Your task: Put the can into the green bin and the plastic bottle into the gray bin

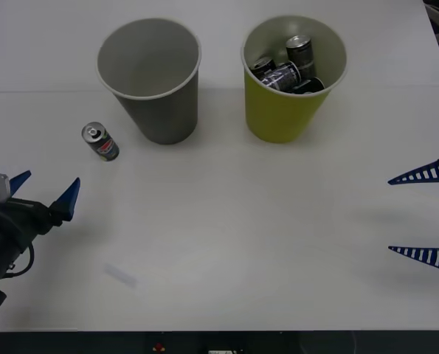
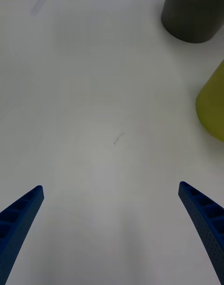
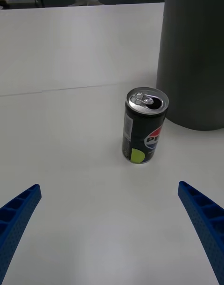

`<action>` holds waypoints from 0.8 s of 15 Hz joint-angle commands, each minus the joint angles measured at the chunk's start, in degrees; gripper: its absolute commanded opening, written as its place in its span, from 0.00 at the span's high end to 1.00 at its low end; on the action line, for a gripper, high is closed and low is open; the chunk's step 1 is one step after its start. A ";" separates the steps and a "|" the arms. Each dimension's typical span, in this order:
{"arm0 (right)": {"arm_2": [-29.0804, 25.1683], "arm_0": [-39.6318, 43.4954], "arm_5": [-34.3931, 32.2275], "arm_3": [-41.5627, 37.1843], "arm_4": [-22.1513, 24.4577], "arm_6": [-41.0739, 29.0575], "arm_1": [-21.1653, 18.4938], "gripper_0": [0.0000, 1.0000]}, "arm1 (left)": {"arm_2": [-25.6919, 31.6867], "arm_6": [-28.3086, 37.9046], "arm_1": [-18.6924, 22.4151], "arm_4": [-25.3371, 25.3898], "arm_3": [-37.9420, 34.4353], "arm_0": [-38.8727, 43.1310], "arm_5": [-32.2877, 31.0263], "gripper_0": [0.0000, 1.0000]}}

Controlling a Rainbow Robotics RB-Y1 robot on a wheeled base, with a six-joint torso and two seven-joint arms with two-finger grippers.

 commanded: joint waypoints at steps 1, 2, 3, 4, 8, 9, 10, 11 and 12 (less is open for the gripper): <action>0.00 0.00 0.00 0.00 0.00 0.00 0.00 0.00 | -4.36 0.49 -2.27 -1.42 5.43 -6.39 0.51 0.00; 0.00 0.00 0.00 0.00 0.00 0.00 0.00 0.00 | -6.21 0.93 -2.98 -1.95 7.37 -8.85 1.39 0.00; 0.00 0.00 0.00 0.00 0.00 0.00 0.00 0.00 | -8.93 1.46 -3.77 -2.04 10.00 -11.58 2.71 0.00; 0.00 0.00 0.00 0.00 0.00 0.00 0.00 0.00 | -11.04 1.99 -4.12 -2.04 11.59 -13.60 3.50 0.00; 0.00 0.00 0.00 0.00 0.00 0.00 0.00 0.00 | -17.81 4.19 -6.40 -2.39 17.12 -20.36 7.37 0.00; 0.00 0.00 0.00 0.00 0.00 0.00 0.00 0.00 | -18.95 4.98 -7.55 -2.39 19.32 -22.21 7.63 0.00; 0.00 0.00 0.00 0.00 0.00 0.00 0.00 0.00 | -19.66 5.33 -8.60 -2.39 20.90 -23.53 7.63 0.00; 0.00 0.00 0.00 0.00 0.00 0.00 0.00 0.00 | -20.53 5.77 -9.57 -2.48 22.57 -25.02 7.72 0.00; 0.00 0.00 0.00 0.00 0.00 0.00 0.00 0.00 | -22.03 6.47 -10.80 -2.21 24.42 -26.78 7.72 0.00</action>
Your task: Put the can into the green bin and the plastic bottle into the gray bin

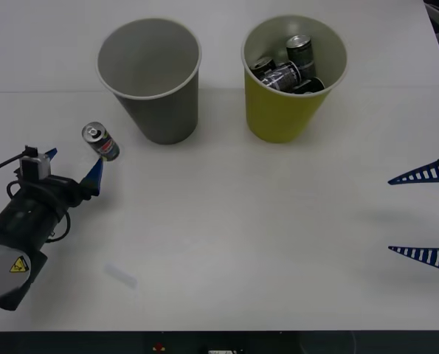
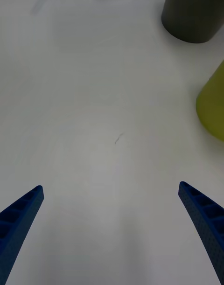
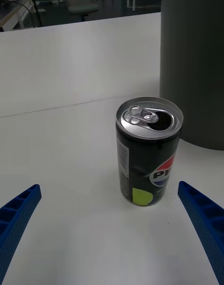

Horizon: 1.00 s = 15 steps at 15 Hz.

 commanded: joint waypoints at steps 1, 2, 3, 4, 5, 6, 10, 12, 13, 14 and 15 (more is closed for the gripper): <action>0.00 0.00 0.00 0.00 0.00 0.00 0.00 0.00 | -3.10 1.56 -2.77 0.21 4.23 -4.09 0.13 0.00; 0.00 0.00 0.00 0.00 0.00 0.00 0.00 0.00 | -3.71 2.09 -3.56 0.39 5.10 -4.88 0.13 0.00; 0.00 0.00 0.00 0.00 0.00 0.00 0.00 0.00 | -4.68 2.61 -4.26 0.56 6.07 -6.02 0.13 0.00; 0.00 0.00 0.00 0.00 0.00 0.00 0.00 0.00 | -5.65 3.32 -5.05 0.83 7.04 -7.17 0.13 0.00; 0.00 0.00 0.00 0.00 0.00 0.00 0.00 0.00 | -6.35 3.84 -5.58 1.09 7.74 -7.96 0.13 0.00; 0.00 0.00 0.00 0.00 0.00 0.00 0.00 0.00 | -6.70 4.20 -6.19 1.27 8.62 -8.75 0.13 0.00; 0.00 0.00 0.00 0.00 0.00 0.00 0.00 0.00 | -7.05 5.34 -9.18 1.27 12.75 -11.56 -0.74 0.00; 0.00 0.00 0.00 0.00 0.00 0.00 0.00 0.00 | -7.05 5.78 -9.97 1.27 14.33 -12.53 -1.18 0.00; 0.00 0.00 0.00 0.00 0.00 0.00 0.00 0.00 | -7.05 5.87 -10.32 1.27 14.77 -12.79 -1.18 0.00; 0.00 0.00 0.00 0.00 0.00 0.00 0.00 0.00 | -7.05 5.95 -10.76 1.27 15.21 -13.05 -1.18 0.00; 0.00 0.00 0.00 0.00 0.00 0.00 0.00 0.00 | -7.05 5.95 -10.76 1.27 15.30 -13.23 -1.18 0.00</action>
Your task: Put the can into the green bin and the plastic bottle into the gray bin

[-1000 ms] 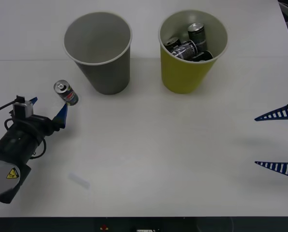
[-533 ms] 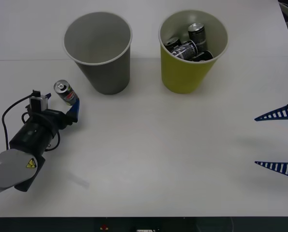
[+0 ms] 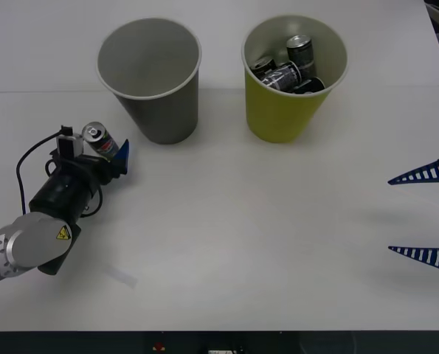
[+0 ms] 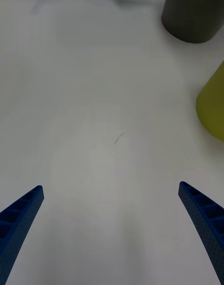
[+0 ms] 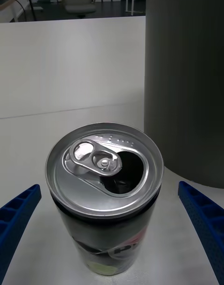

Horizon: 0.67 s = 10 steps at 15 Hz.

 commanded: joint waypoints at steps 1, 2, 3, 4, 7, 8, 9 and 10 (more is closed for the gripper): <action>0.00 0.00 0.00 0.00 0.00 0.00 0.00 0.00 | 0.01 0.07 -0.50 0.01 0.41 -0.37 -0.04 0.00; 0.00 0.00 0.00 0.00 0.00 0.00 0.00 0.00 | 0.01 0.16 -0.50 0.01 0.41 -0.46 -0.04 0.48; 0.00 0.00 0.00 0.00 0.00 0.00 0.00 0.00 | 0.01 0.16 -0.50 -0.08 0.50 -0.37 -0.04 1.00; 0.00 0.00 0.00 0.00 0.00 0.00 0.00 0.00 | 0.01 0.16 -0.50 -0.25 0.41 -0.37 -0.04 1.00; 0.00 0.00 0.00 0.00 0.00 0.00 0.00 0.00 | 0.09 0.16 -0.41 -0.43 0.41 -0.37 -0.04 1.00; 0.00 0.00 0.00 0.00 0.00 0.00 0.00 0.00 | 0.09 0.16 -0.23 -0.43 0.33 -0.37 -0.04 1.00; 0.00 0.00 0.00 0.00 0.00 0.00 0.00 0.00 | 0.09 0.16 0.20 -0.87 0.06 -0.29 -0.04 1.00; 0.00 0.00 0.00 0.00 0.00 0.00 0.00 0.00 | 0.09 0.25 0.56 -0.87 -0.20 -0.29 -0.04 1.00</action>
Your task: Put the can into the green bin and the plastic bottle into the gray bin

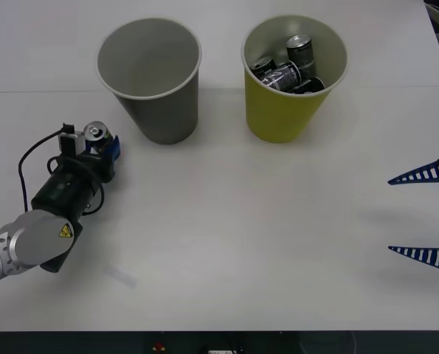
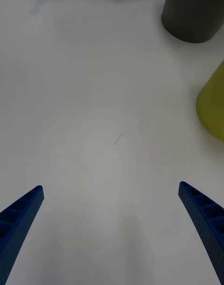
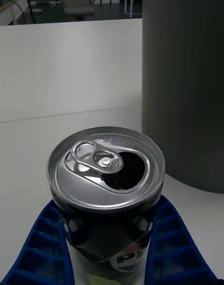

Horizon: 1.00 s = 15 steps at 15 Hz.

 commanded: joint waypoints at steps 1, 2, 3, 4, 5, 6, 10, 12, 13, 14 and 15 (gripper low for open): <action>0.00 0.00 0.00 0.00 0.00 0.00 0.00 0.00 | 0.10 0.17 1.02 -0.30 -0.81 0.25 0.01 1.00; 0.00 0.00 0.00 0.00 0.00 0.00 0.00 0.00 | 0.01 0.44 1.63 -0.39 -1.43 0.51 0.01 1.00; 0.00 0.00 0.00 0.00 0.00 0.00 0.00 0.00 | 0.19 0.52 2.25 -0.65 -2.04 0.86 0.01 1.00; 0.00 0.00 0.00 0.00 0.00 0.00 0.00 0.00 | 0.80 0.70 3.13 -1.09 -3.36 1.66 0.01 1.00; 0.00 0.00 0.00 0.00 0.00 0.00 0.00 0.00 | 1.86 0.79 3.83 -1.88 -4.59 2.62 -0.34 1.00; 0.00 0.00 0.00 0.00 0.00 0.00 0.00 0.00 | 3.79 0.96 4.62 -3.03 -6.44 4.03 -2.19 1.00; 0.00 0.00 0.00 0.00 0.00 0.00 0.00 0.00 | 15.92 1.14 8.23 -12.43 -13.91 12.99 -9.75 1.00; 0.00 0.00 0.00 0.00 0.00 0.00 0.00 0.00 | 20.58 1.23 10.51 -15.68 -18.21 17.48 -12.47 1.00; 0.00 0.00 0.00 0.00 0.00 0.00 0.00 0.00 | 21.98 1.23 11.39 -16.74 -20.06 19.23 -13.00 1.00; 0.00 0.00 0.00 0.00 0.00 0.00 0.00 0.00 | 23.04 1.32 12.27 -17.53 -21.47 20.73 -13.18 1.00; 0.00 0.00 0.00 0.00 0.00 0.00 0.00 0.00 | 24.62 1.40 13.06 -18.67 -23.31 22.57 -14.41 1.00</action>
